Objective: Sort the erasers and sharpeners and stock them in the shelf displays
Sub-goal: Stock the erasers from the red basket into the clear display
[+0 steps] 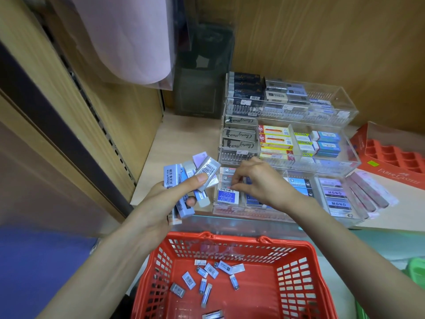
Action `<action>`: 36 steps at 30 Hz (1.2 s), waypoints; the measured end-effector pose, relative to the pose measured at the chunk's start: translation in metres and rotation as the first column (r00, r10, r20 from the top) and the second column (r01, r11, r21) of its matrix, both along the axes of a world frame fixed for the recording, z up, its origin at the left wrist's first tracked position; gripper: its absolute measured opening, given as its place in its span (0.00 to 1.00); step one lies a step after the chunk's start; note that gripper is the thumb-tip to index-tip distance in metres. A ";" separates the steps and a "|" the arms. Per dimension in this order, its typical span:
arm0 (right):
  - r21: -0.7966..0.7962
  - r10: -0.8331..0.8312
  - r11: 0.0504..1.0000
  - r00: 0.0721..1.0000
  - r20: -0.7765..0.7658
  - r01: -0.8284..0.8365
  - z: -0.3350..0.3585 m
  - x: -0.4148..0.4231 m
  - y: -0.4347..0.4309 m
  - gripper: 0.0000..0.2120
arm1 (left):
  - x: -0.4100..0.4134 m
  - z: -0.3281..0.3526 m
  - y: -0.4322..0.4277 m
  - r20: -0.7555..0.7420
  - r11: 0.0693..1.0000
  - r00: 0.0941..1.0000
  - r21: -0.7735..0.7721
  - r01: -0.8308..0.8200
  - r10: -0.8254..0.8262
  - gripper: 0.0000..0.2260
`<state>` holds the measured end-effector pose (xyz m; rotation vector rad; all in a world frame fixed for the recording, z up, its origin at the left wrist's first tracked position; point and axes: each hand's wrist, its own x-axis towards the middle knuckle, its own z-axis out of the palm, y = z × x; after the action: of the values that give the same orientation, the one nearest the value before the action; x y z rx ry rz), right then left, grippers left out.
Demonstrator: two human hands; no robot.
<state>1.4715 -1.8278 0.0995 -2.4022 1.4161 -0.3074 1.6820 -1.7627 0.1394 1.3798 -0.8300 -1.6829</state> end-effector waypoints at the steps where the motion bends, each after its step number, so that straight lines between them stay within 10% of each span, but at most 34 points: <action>1: 0.023 -0.018 1.000 0.999 0.045 0.017 0.003 -0.001 0.002 0.03 | -0.001 0.000 0.000 -0.002 1.000 1.000 -0.004 0.005 -0.005 0.14; 4: 0.120 -0.190 0.980 0.919 0.346 0.158 0.023 0.000 0.018 0.01 | -0.006 0.000 0.002 -0.002 0.999 0.999 -0.009 0.039 -0.039 0.11; 7: 0.410 -0.403 0.902 0.612 0.681 0.137 0.047 0.014 0.048 0.10 | -0.014 0.001 0.006 -0.001 0.996 0.996 -0.011 0.085 -0.086 0.13; 20: 0.636 -0.642 0.761 0.281 0.713 0.125 0.044 0.011 0.086 0.04 | -0.040 0.004 0.010 -0.003 0.977 0.980 -0.073 0.198 -0.199 0.19; 29: 0.602 -0.599 0.790 0.360 0.716 0.116 0.048 -0.014 0.095 0.06 | -0.053 -0.004 0.004 0.087 0.967 0.976 -0.140 0.212 -0.201 0.16; 36: 0.678 -0.673 0.733 0.209 0.709 0.061 0.042 -0.027 0.101 0.07 | -0.073 -0.012 0.002 0.108 0.975 0.987 -0.174 0.139 -0.121 0.08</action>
<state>1.4444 -1.7267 0.1415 -0.8908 1.1748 -1.0997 1.6093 -1.7608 0.1269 1.3131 -1.1226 -1.6033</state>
